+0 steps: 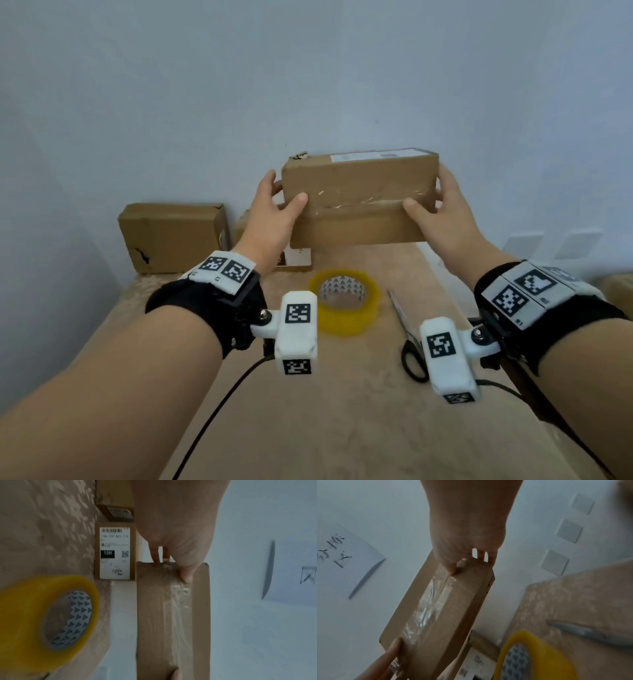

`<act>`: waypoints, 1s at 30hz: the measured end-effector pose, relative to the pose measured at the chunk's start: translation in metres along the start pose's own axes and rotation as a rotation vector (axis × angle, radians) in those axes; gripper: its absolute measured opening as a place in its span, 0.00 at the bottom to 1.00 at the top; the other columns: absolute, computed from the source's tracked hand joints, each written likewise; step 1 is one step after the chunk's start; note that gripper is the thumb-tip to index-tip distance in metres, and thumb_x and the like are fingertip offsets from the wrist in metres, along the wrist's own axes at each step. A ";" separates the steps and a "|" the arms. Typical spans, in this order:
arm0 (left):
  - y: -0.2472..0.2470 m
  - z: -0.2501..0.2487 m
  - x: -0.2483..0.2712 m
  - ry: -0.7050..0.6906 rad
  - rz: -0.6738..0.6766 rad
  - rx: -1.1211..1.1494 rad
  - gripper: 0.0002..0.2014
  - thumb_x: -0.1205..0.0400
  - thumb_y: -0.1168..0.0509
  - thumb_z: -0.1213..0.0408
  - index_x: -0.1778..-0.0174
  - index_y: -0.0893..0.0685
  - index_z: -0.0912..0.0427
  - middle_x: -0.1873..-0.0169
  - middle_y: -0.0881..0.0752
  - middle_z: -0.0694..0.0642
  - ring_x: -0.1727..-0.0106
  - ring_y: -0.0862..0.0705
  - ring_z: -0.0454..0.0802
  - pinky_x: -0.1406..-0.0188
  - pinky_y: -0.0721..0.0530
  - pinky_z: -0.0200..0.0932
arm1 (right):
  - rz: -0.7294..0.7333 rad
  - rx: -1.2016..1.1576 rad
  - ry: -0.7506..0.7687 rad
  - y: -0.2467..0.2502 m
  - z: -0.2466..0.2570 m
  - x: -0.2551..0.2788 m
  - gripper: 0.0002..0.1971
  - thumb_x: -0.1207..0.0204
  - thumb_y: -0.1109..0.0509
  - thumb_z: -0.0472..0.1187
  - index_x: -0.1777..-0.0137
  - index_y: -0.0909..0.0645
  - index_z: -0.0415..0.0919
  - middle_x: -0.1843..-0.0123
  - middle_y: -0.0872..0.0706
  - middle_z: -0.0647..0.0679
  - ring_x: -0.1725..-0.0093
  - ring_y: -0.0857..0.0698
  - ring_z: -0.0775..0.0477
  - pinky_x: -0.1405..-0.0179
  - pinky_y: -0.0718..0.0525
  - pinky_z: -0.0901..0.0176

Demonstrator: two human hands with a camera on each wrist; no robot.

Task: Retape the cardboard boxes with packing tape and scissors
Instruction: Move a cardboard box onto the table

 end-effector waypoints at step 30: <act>0.194 0.033 0.148 0.326 -0.321 -0.035 0.07 0.23 0.38 0.66 0.54 0.28 0.52 0.54 0.22 0.52 0.52 0.22 0.52 0.55 0.21 0.48 | 0.248 -0.270 -0.418 -0.149 -0.001 0.156 0.25 0.30 0.26 0.45 0.34 0.30 0.46 0.45 0.17 0.51 0.46 0.16 0.47 0.52 0.21 0.51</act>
Point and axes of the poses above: each hand's wrist, its own x-axis away from the middle knuckle, its own y-axis out of the back of the hand, z = x × y, the point moved 9 cm from there along -x, towards the middle knuckle
